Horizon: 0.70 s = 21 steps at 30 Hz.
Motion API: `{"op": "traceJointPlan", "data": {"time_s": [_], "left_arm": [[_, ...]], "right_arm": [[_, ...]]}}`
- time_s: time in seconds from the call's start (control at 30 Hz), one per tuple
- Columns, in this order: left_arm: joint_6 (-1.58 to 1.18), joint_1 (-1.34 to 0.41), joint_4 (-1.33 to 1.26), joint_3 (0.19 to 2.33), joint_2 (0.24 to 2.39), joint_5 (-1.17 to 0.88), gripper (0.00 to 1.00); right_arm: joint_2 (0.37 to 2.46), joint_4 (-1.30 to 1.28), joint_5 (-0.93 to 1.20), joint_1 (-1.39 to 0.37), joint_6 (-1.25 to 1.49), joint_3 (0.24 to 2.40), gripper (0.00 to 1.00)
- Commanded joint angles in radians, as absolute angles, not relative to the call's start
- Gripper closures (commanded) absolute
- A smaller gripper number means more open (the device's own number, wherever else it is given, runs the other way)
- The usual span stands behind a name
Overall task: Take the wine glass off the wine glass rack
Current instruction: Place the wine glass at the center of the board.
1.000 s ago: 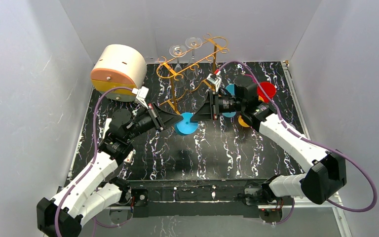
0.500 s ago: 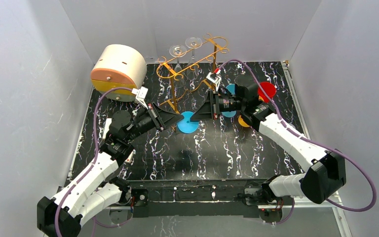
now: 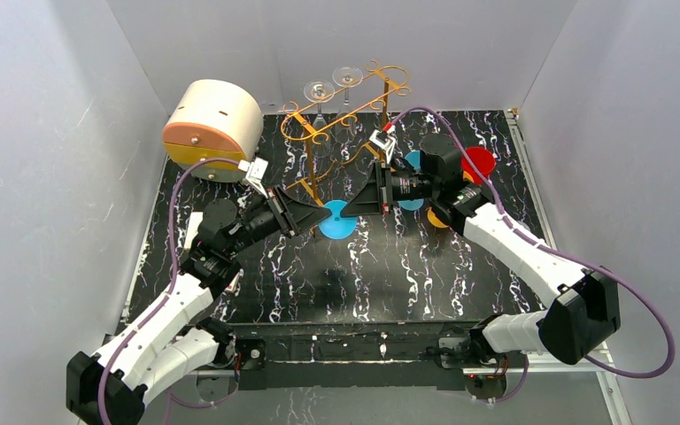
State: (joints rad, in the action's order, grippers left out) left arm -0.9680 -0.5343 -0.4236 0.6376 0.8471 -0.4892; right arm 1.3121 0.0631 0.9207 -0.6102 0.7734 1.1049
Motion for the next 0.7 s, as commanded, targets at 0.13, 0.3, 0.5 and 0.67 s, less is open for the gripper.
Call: {"op": "traceJointPlan", "data": {"time_s": [0.13,0.3,0.5,0.67], "left_arm": [[-0.804,-0.542,-0.194,0.724,0.831,-0.567,0.63],[-0.819,-0.543,-0.207,0.727,0.854,-0.677,0.52],[-0.909,-0.546,-0.341,0.700,0.865,-0.712,0.53],[-0.975,-0.570,-0.435,0.683,0.896,-0.691,0.59]], "right_arm": [[1.267,0.096,0.878,-0.615,0.732,1.132,0.99],[1.256,0.087,0.848,-0.615,0.715,1.127,0.99],[1.240,0.109,0.844,-0.615,0.711,1.110,0.99],[1.236,0.113,0.845,-0.615,0.707,1.105,0.99]]}}
